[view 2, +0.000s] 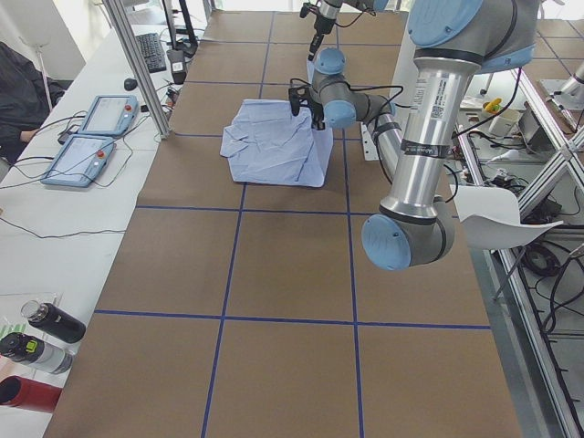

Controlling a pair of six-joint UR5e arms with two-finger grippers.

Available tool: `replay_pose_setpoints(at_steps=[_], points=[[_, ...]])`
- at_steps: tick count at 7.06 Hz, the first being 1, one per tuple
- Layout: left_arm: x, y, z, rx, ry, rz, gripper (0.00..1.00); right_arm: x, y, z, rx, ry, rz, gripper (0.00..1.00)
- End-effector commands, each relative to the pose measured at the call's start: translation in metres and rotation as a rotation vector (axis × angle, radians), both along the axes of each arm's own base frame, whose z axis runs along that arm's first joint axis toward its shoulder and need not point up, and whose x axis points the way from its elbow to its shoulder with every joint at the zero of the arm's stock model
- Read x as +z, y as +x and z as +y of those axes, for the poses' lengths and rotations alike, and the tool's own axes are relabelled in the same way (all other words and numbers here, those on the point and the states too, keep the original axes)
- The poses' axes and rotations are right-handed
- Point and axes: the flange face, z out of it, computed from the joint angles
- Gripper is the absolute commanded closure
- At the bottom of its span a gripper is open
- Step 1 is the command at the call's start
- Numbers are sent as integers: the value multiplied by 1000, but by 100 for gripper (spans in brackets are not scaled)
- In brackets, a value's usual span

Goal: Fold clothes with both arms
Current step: 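Lift the hem with both grippers and fold it toward the collar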

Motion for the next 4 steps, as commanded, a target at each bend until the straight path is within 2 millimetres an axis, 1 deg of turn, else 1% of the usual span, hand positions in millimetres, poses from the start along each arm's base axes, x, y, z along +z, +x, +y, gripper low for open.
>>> replay_pose_setpoints(at_steps=[1, 2, 3, 4], points=[[0, 4, -60, -111, 22, -43, 100, 5, -12, -68, 72, 43, 4, 100], [9, 24, -88, -147, 60, -105, 100, 26, -28, -88, 63, 49, 49, 100], [21, 50, -114, -163, 62, -160, 100, 45, -43, -107, 59, 56, 69, 100], [40, 72, -137, -165, 70, -221, 100, 64, -66, -128, 53, 54, 87, 100]])
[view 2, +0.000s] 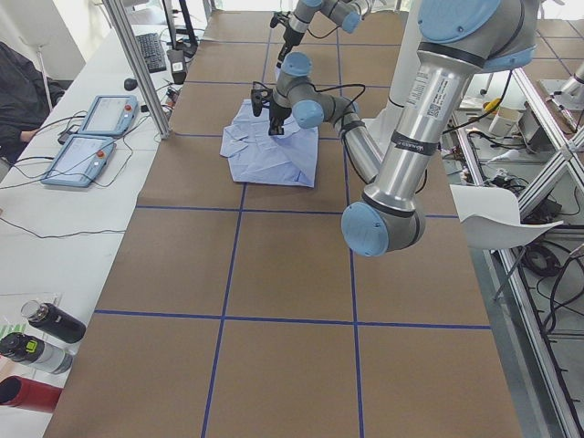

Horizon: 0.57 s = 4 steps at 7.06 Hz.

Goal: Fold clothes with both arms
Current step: 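Lift the hem with both grippers and fold it toward the collar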

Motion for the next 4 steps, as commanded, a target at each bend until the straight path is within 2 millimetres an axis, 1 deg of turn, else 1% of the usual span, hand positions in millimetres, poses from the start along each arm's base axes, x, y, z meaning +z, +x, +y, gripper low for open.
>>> replay_pose_setpoints(at_steps=[1, 2, 3, 4], points=[[40, 49, -49, 18, 42, -114, 100, 46, -47, -44, -30, -17, 82, 100], [66, 63, -64, 27, 76, -99, 100, 50, -52, -67, -60, -28, 67, 100], [81, 72, -71, 28, 91, -86, 100, 58, -50, -79, -80, -17, 49, 100], [88, 74, -74, 48, 117, -104, 100, 68, -47, -88, -81, -25, 65, 100]])
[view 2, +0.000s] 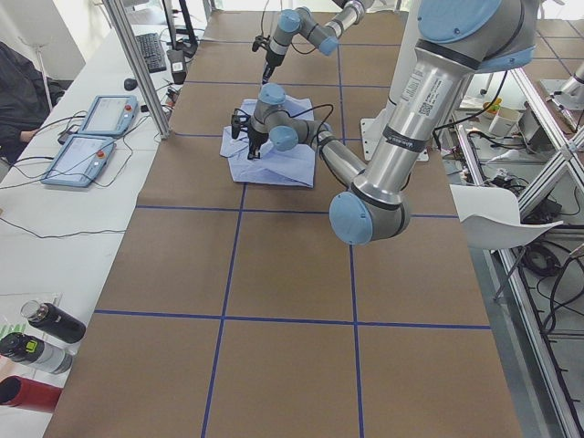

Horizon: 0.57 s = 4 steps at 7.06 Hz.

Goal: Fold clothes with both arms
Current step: 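Lay the hem down near the collar and open both grippers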

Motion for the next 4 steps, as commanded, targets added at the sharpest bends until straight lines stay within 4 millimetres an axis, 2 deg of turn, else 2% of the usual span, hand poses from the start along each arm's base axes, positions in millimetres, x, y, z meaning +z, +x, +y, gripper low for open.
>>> replay_pose_setpoints(at_steps=[1, 4], points=[[15, 6, -8, 25, 40, -16, 100, 14, 9, -21, -42, 5, 16, 100], [16, 0, -13, 22, 49, -6, 100, 24, 15, -31, -57, -3, 26, 100]])
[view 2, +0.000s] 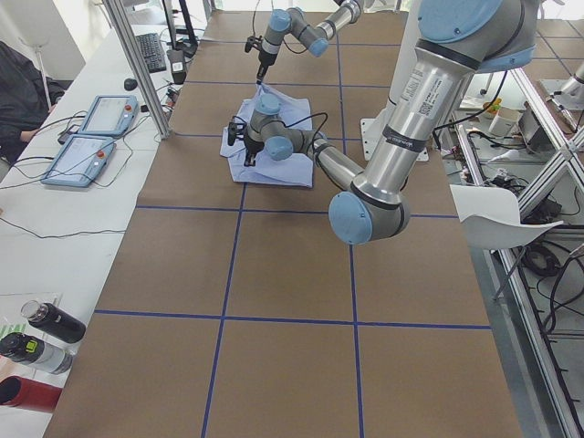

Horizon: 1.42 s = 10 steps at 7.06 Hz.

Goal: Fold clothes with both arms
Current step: 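Lay the hem down near the collar and open both grippers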

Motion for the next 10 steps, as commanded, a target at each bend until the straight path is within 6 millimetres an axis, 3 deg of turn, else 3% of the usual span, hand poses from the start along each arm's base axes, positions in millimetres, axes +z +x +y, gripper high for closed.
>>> replay_pose_setpoints(at_steps=[1, 3, 4, 5, 6, 7, 9, 10], points=[[0, -12, -11, 10, 44, -7, 100, 4, 4, -6, -14, -5, -17, 100], [4, -27, -23, 47, 49, 5, 100, 10, -1, -11, -19, 3, -37, 100], [3, -36, -27, 63, 41, 28, 54, 11, -1, -12, -31, 2, -38, 1], [3, -49, -34, 95, 75, 32, 1, 2, 7, -21, -64, 13, -52, 0], [3, -72, -44, 170, 95, 50, 0, -11, 23, -36, -114, -28, -111, 0], [5, -85, -39, 281, 123, 92, 0, -13, 45, -48, -149, -44, -142, 0], [33, -100, 2, 306, 108, 129, 0, -1, 53, -54, -189, -22, -120, 0], [45, -99, 41, 322, 112, 164, 0, -1, 53, -54, -188, -20, -120, 0]])
